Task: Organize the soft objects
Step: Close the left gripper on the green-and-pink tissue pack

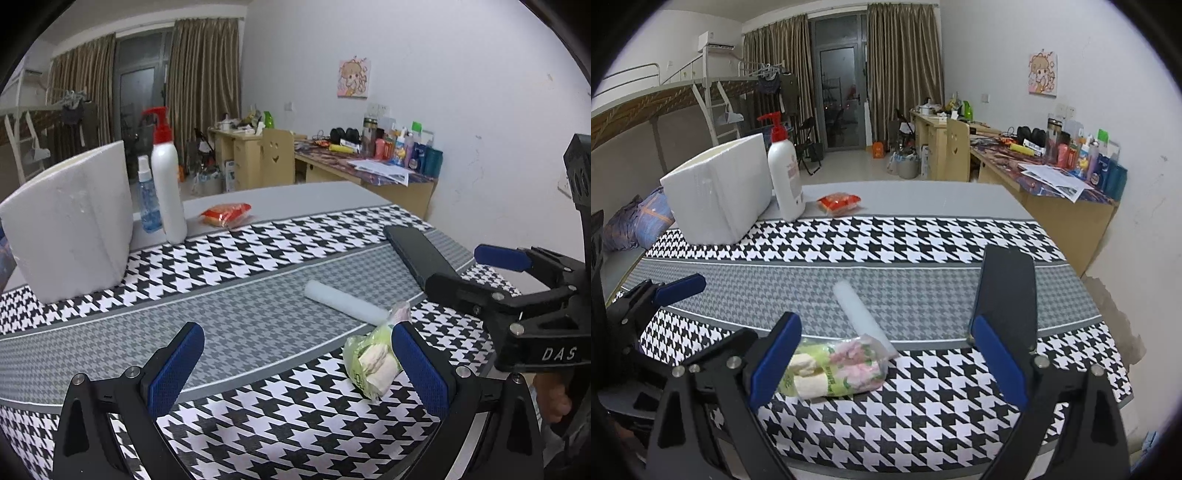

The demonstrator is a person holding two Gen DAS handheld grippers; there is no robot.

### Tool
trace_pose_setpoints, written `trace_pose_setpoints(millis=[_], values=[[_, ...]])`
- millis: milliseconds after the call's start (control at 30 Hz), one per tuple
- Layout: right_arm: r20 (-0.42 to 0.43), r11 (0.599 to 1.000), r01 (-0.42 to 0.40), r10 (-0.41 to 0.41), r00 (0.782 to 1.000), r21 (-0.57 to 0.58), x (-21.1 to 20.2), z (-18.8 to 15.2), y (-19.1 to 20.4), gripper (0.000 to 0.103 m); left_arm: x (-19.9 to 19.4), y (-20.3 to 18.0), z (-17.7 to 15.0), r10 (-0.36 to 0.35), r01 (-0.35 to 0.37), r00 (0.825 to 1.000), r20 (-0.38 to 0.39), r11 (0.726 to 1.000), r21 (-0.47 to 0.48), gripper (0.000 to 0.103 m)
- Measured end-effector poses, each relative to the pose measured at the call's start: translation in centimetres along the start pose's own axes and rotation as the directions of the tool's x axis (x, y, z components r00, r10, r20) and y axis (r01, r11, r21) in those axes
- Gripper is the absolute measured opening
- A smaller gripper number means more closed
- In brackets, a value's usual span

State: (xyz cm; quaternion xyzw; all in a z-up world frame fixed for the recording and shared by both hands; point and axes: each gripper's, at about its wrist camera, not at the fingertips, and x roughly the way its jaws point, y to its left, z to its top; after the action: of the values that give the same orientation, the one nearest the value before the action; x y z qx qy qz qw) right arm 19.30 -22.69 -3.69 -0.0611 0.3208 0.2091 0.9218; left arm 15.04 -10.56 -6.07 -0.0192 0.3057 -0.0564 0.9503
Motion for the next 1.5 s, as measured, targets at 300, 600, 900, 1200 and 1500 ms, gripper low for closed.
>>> trace_pose_setpoints(millis=[300,600,900,1200,1500], values=[[-0.016,1.0,-0.002,0.002,1.0,-0.006,0.8,-0.1,-1.1,0.097,1.8,-0.4,-0.4,0.006,-0.008,0.998,-0.061,0.999,-0.04,0.102],[-0.044,1.0,-0.028,0.028,0.999,-0.002,2.3,0.0,-2.1,0.097,3.3,-2.0,-0.8,-0.022,0.02,0.994,-0.108,1.0,-0.023,0.101],[-0.063,0.999,-0.045,0.045,0.997,-0.003,3.1,-0.2,-2.6,0.097,5.0,-3.1,-1.1,-0.087,0.082,0.982,-0.169,0.996,-0.035,0.082],[-0.08,0.998,-0.063,0.062,0.995,-0.004,3.8,-0.5,-2.7,0.097,5.9,-3.8,-1.5,-0.155,0.151,0.964,-0.216,0.988,-0.036,0.055],[-0.096,0.997,-0.078,0.078,0.992,0.0,4.4,-0.6,-2.7,0.097,5.7,-4.1,-1.6,-0.193,0.192,0.956,-0.221,0.981,-0.025,0.034]])
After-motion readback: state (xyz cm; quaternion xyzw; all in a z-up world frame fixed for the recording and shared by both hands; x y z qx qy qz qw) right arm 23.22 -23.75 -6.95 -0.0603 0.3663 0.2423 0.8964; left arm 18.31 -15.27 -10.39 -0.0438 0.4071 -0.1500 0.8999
